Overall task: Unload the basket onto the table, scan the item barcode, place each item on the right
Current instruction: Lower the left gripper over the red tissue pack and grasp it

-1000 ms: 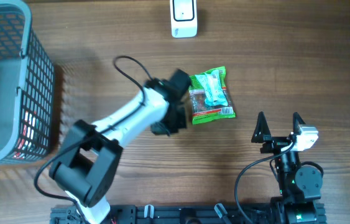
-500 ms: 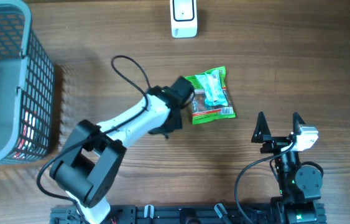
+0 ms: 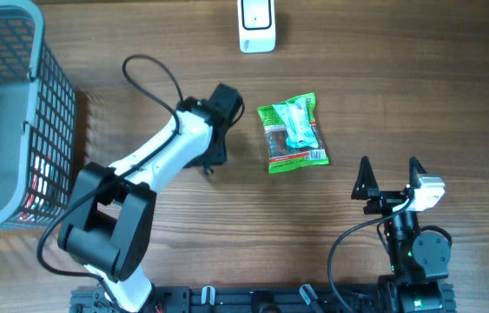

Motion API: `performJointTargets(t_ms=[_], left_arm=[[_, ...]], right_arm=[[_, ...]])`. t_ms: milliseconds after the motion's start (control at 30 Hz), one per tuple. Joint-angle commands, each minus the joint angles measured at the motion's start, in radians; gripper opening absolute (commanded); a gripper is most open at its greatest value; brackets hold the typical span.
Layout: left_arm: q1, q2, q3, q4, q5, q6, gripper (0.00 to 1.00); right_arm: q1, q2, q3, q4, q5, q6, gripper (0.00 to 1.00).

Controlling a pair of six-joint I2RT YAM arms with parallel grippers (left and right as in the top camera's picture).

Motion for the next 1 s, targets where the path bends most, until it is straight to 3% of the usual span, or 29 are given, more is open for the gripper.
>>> performJointTargets(t_ms=[0, 133, 367, 700, 967], left_arm=[[-0.018, -0.022, 0.1, -0.009, 0.029, 0.055, 0.55], [-0.041, -0.014, 0.085, 0.047, 0.046, 0.076, 0.6], [-0.047, 0.005, -0.001, 0.147, 0.047, 0.073, 0.58], [-0.058, 0.014, -0.097, 0.277, 0.022, 0.077, 0.43], [-0.058, 0.025, -0.101, 0.348, -0.008, 0.129, 0.43]], right_arm=[[-0.005, -0.003, -0.001, 0.005, 0.013, 0.003, 1.0], [-0.005, -0.003, -0.001, 0.005, 0.013, 0.004, 1.0], [-0.005, -0.003, -0.001, 0.005, 0.013, 0.003, 1.0], [-0.005, -0.003, -0.001, 0.005, 0.013, 0.004, 1.0], [-0.005, -0.003, -0.001, 0.005, 0.013, 0.003, 1.0]])
